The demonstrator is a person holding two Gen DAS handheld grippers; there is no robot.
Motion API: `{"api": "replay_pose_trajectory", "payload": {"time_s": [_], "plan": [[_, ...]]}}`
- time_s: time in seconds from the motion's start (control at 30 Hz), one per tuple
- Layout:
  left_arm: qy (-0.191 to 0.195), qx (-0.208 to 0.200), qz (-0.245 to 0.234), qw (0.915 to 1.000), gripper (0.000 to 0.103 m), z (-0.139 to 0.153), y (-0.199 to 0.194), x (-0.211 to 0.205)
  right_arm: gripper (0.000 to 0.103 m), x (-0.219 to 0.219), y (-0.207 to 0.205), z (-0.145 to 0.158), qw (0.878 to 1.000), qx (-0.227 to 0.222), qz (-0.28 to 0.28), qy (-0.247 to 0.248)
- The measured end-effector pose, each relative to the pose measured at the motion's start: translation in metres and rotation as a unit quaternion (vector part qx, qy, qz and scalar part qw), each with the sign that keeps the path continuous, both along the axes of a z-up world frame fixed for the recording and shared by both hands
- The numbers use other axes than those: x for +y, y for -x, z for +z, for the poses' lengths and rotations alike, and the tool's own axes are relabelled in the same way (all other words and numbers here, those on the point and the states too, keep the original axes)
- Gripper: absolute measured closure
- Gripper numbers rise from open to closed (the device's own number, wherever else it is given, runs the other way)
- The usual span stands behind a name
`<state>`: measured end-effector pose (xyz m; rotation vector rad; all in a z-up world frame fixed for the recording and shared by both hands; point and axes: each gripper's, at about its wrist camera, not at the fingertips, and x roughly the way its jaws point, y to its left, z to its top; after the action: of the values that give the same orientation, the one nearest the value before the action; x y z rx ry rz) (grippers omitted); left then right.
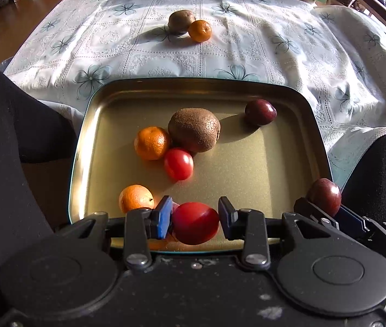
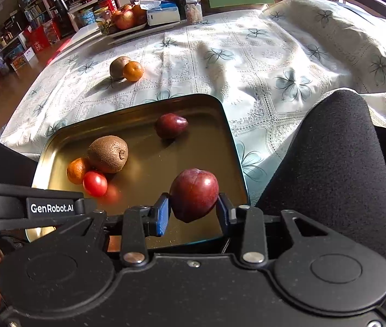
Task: Organize fruits
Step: 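Carry the tomato and plum over the gold tray with both grippers, then open the left gripper to drop the tomato into the tray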
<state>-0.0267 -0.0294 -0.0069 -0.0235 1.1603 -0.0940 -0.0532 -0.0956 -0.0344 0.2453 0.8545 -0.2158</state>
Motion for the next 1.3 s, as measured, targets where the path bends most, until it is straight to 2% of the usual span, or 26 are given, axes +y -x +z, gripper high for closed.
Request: {"api": "replay_pose_trajectory", "payload": {"time_s": [0.47,0.6,1.3], "plan": [[0.009,-0.002,-0.004,0.9999,0.066,-0.0012,-0.0026,0.0006,0.058,0.0015,-0.0023,-0.0016,1.000,0.004,0.005,0.003],[-0.003,-0.010,-0.007,0.9999,0.066,0.0006,-0.0018,-0.0017,0.058,0.0019,-0.0023,-0.0016,1.000,0.004,0.005,0.002],[-0.030,0.005,0.009,0.9995,0.066,-0.0037,0.0025,0.0048,0.058,0.0006,-0.0019,-0.0014,1.000,0.003,0.002,-0.003]]}}
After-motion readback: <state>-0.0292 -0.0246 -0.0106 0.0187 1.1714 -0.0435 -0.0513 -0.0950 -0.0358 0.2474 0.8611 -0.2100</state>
